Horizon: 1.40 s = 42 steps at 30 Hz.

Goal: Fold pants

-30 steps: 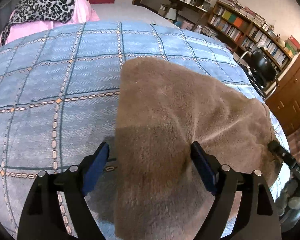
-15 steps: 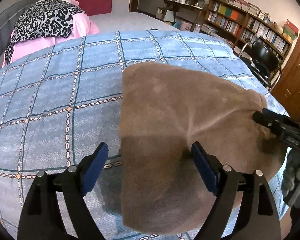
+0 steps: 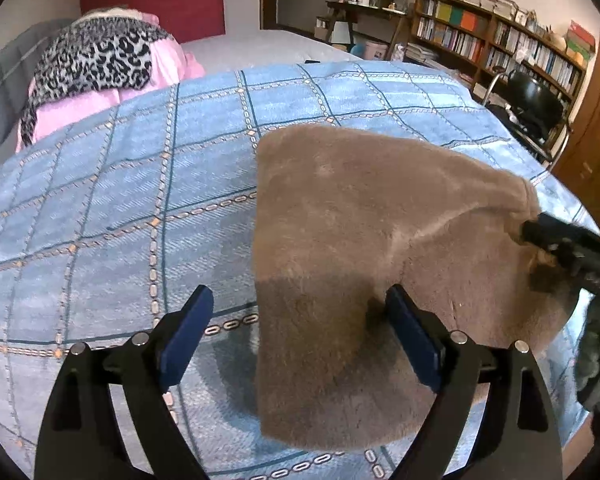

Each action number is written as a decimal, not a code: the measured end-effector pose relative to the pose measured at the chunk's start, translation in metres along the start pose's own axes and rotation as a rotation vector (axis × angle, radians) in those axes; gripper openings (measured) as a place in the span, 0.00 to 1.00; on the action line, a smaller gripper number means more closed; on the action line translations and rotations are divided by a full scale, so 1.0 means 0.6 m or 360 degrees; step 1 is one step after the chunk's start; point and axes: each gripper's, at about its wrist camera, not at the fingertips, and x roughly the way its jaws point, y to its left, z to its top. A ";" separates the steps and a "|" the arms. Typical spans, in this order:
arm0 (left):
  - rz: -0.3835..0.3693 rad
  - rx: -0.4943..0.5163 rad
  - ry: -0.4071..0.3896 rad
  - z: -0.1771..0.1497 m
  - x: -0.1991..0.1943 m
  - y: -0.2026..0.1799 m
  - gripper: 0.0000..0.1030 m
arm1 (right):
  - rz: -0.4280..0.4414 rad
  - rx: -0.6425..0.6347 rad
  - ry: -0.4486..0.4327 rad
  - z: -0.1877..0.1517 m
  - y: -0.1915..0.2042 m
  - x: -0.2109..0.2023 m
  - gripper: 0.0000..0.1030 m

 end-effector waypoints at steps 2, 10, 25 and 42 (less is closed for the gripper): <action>0.0020 0.0026 -0.0013 -0.003 -0.008 -0.007 0.88 | -0.0008 0.0005 -0.0050 -0.011 0.004 -0.028 0.62; 0.0055 0.0152 -0.0065 -0.026 -0.039 -0.043 0.92 | -0.0047 -0.0038 -0.0002 -0.073 0.006 -0.054 0.63; 0.0134 0.0235 -0.0167 -0.049 -0.104 -0.062 0.94 | -0.0042 0.0089 0.0037 -0.101 -0.025 -0.033 0.74; 0.0164 0.0231 -0.0250 -0.066 -0.164 -0.089 0.97 | -0.0137 0.0004 -0.0184 -0.103 0.067 -0.190 0.88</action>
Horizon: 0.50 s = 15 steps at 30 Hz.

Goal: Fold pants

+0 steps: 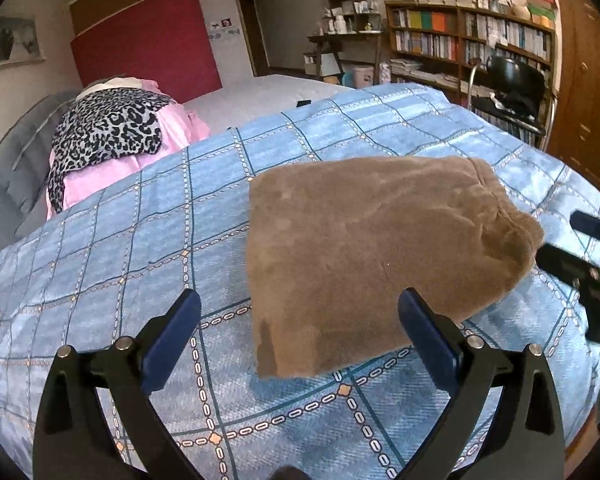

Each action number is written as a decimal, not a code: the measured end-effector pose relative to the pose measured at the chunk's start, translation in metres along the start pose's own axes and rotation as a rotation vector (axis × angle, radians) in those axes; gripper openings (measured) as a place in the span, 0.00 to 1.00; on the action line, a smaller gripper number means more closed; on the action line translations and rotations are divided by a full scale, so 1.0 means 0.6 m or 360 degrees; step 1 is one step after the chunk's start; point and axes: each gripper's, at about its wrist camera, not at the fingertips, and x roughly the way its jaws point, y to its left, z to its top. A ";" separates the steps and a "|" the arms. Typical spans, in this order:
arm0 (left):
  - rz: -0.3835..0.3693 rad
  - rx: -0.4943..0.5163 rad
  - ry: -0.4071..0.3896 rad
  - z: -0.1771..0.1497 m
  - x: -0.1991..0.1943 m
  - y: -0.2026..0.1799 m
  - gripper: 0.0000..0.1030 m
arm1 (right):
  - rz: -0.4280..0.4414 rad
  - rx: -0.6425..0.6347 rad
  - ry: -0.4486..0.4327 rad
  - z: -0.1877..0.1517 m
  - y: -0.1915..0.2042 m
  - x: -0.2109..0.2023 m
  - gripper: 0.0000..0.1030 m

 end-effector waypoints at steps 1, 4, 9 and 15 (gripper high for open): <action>0.0002 -0.0010 -0.0006 0.000 -0.003 0.001 0.97 | -0.0005 0.0011 -0.0004 -0.003 0.004 -0.007 0.88; 0.0013 -0.0027 -0.0036 0.000 -0.017 0.002 0.97 | 0.0001 0.0037 -0.0015 -0.008 0.010 -0.023 0.90; 0.0013 -0.0066 -0.0077 -0.003 -0.040 0.005 0.97 | -0.0028 0.0025 -0.0041 -0.017 0.021 -0.043 0.92; 0.0018 -0.0044 -0.0079 -0.005 -0.051 -0.006 0.97 | -0.0027 -0.0001 -0.0057 -0.025 0.031 -0.061 0.93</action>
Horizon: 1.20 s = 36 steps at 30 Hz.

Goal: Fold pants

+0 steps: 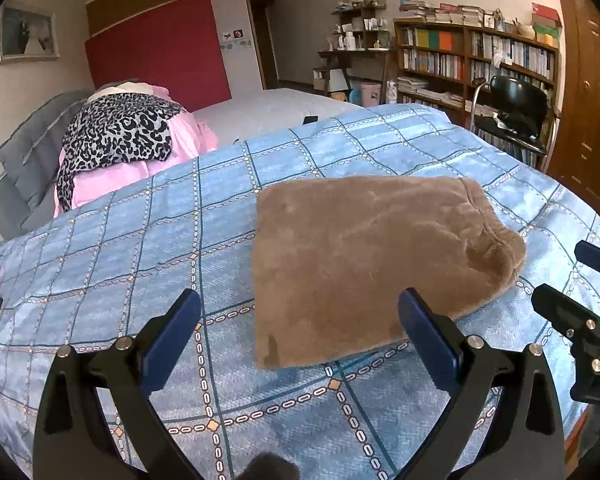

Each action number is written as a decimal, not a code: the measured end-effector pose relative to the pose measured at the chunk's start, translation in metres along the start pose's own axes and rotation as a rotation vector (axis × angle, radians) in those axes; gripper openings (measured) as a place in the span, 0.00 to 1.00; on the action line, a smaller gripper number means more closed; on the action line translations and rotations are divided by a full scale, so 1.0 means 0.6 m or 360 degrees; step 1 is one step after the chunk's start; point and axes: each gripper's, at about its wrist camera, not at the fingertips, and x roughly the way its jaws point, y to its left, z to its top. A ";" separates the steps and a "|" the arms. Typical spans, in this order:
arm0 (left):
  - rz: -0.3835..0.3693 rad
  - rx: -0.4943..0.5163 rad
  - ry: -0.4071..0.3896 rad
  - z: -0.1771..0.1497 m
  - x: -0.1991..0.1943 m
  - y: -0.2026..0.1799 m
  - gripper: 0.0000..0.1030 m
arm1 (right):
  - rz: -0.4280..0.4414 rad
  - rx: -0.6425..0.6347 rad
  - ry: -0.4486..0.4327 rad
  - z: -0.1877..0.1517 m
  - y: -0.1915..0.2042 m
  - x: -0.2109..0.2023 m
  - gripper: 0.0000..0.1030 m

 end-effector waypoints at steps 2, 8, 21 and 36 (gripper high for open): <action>0.0006 0.0011 -0.0001 -0.002 -0.004 -0.004 0.97 | 0.0000 0.0006 -0.0006 -0.001 -0.002 -0.005 0.93; 0.0006 0.0017 0.0004 -0.004 -0.007 -0.008 0.97 | -0.0027 -0.0024 -0.0013 -0.004 0.001 -0.011 0.93; 0.0011 0.0064 0.0028 -0.013 -0.009 -0.017 0.97 | -0.0026 -0.0038 -0.0013 -0.010 0.005 -0.014 0.93; 0.0014 0.0096 0.0028 -0.013 -0.004 -0.018 0.97 | -0.0036 -0.0036 -0.0008 -0.011 0.004 -0.010 0.93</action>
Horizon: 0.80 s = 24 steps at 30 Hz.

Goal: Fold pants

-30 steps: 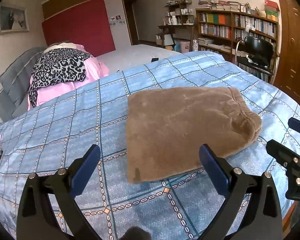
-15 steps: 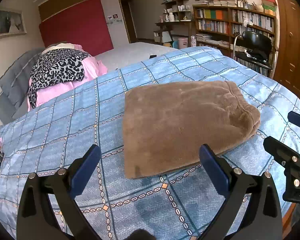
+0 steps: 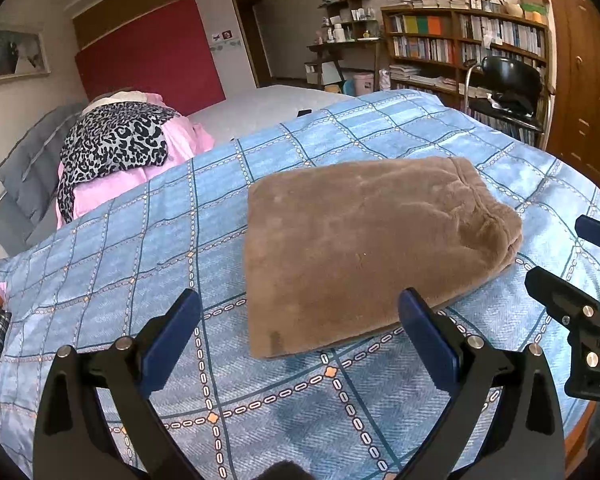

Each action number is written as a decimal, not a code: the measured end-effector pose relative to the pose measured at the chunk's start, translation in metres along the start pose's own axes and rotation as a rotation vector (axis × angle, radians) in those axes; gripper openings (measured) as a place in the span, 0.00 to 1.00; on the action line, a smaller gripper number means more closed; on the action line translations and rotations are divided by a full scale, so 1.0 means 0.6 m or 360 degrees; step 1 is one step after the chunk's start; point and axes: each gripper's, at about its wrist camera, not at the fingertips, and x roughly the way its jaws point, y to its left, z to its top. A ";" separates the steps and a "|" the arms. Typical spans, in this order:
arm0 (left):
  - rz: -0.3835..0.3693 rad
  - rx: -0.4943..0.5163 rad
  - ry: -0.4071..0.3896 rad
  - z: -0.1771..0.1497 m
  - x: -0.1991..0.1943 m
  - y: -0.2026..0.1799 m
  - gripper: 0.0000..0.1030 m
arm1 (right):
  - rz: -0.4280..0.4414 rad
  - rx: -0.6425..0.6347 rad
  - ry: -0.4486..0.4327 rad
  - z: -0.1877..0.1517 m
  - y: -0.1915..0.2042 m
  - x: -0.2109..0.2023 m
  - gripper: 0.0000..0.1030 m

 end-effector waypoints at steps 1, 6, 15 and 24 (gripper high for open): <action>0.0001 0.0004 -0.0002 0.000 0.000 0.000 0.97 | -0.0001 -0.0001 -0.0001 0.000 0.000 0.000 0.93; 0.0014 0.0032 -0.0018 -0.003 -0.001 0.002 0.97 | -0.0017 -0.0023 0.0000 -0.003 -0.002 0.003 0.93; 0.0034 0.0041 -0.0029 -0.004 -0.006 0.002 0.97 | -0.0011 -0.0015 0.0015 -0.008 -0.001 0.008 0.93; 0.0045 -0.0034 0.0042 -0.014 0.007 0.027 0.97 | -0.0001 -0.0009 0.0049 -0.015 0.009 0.018 0.93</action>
